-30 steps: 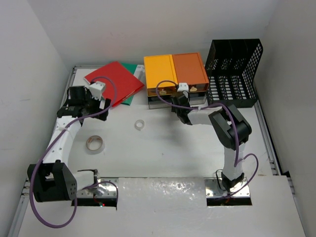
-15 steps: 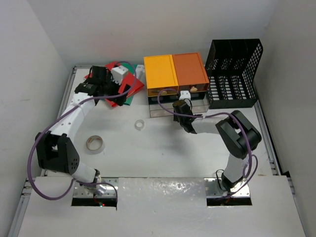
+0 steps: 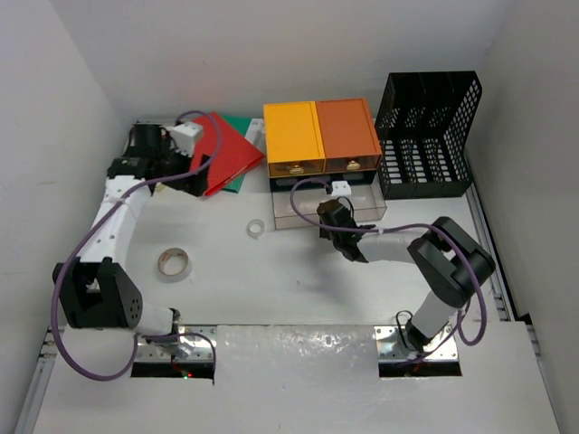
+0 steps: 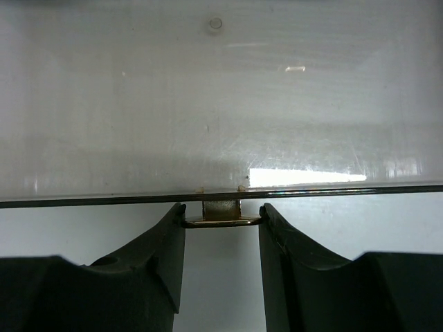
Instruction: Organize the desk
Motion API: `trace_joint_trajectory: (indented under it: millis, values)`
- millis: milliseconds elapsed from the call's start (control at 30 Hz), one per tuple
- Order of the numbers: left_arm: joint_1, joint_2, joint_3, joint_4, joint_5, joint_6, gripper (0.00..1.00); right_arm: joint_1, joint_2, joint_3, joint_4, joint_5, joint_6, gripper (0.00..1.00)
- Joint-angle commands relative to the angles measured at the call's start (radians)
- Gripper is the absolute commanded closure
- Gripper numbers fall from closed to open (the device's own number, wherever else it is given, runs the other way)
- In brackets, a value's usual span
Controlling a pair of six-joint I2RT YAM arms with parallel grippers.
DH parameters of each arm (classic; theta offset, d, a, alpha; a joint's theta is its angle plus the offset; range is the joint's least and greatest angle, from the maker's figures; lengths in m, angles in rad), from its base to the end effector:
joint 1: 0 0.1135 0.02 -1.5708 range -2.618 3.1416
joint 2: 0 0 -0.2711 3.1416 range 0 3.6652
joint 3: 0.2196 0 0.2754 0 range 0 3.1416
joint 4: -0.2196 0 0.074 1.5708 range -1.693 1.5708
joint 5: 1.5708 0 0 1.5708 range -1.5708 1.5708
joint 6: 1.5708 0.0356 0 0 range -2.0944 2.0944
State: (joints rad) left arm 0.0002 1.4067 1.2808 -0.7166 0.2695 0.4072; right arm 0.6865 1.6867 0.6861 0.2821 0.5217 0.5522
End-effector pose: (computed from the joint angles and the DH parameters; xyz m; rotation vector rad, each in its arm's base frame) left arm 0.3220 -0.0094 0.3259 0.6001 2.3007 -0.1322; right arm 0.2633 0.1928 0.1199 0.1165 2.1768 0.0999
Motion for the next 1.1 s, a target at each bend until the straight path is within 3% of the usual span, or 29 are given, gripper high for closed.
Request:
trace_joint_trajectory:
  millis: [0, 133, 200, 267, 300, 367, 500, 667, 733, 767, 867, 900, 967, 1067]
  values:
    - [0.076, -0.061, -0.014, -0.044, 0.059, 0.016, 0.01, 0.025, -0.083, -0.054, 0.040, -0.046, 0.022, 0.98]
    - [0.095, -0.089, -0.051, -0.058, 0.085, 0.015, 0.01, 0.041, -0.102, -0.080, 0.046, -0.087, 0.026, 0.97]
    - [0.116, -0.094, -0.052, -0.075, 0.140, 0.012, 0.00, 0.044, -0.102, -0.097, 0.065, -0.120, 0.035, 0.87]
    - [0.132, -0.098, -0.054, -0.089, 0.158, 0.010, 0.00, 0.047, -0.108, -0.106, 0.065, -0.132, 0.041, 0.71]
    - [0.145, -0.100, -0.055, -0.089, 0.152, 0.008, 0.01, 0.048, -0.114, -0.115, 0.065, -0.149, 0.043, 0.52]
    - [0.191, -0.101, -0.055, -0.092, 0.172, -0.007, 0.00, 0.048, -0.151, -0.128, 0.069, -0.184, 0.031, 0.36]
    - [0.311, -0.068, -0.038, -0.133, 0.293, 0.002, 0.01, 0.051, -0.202, -0.161, 0.091, -0.219, 0.009, 0.20]
    - [0.322, 0.032, -0.071, 0.012, 0.136, -0.074, 0.00, 0.058, -0.257, -0.201, 0.135, -0.252, -0.028, 0.19]
    - [0.325, 0.084, -0.038, -0.006, 0.073, -0.065, 0.06, 0.058, -0.269, -0.203, 0.125, -0.275, -0.046, 0.19]
    - [0.325, 0.113, -0.032, -0.032, 0.076, -0.045, 0.15, 0.061, -0.291, -0.201, 0.112, -0.281, -0.057, 0.19]
    - [0.325, 0.059, -0.089, -0.110, 0.138, 0.114, 0.19, 0.065, -0.349, -0.198, 0.045, -0.278, -0.106, 0.19]
    - [0.323, 0.029, -0.147, -0.145, 0.152, 0.231, 0.18, 0.067, -0.363, -0.197, 0.029, -0.276, -0.116, 0.19]
    - [0.323, -0.058, -0.222, -0.132, 0.068, 0.298, 0.18, 0.070, -0.384, -0.195, 0.002, -0.282, -0.135, 0.19]
    - [0.320, -0.065, -0.343, -0.115, -0.027, 0.407, 0.20, 0.077, -0.403, -0.194, -0.006, -0.299, -0.136, 0.19]
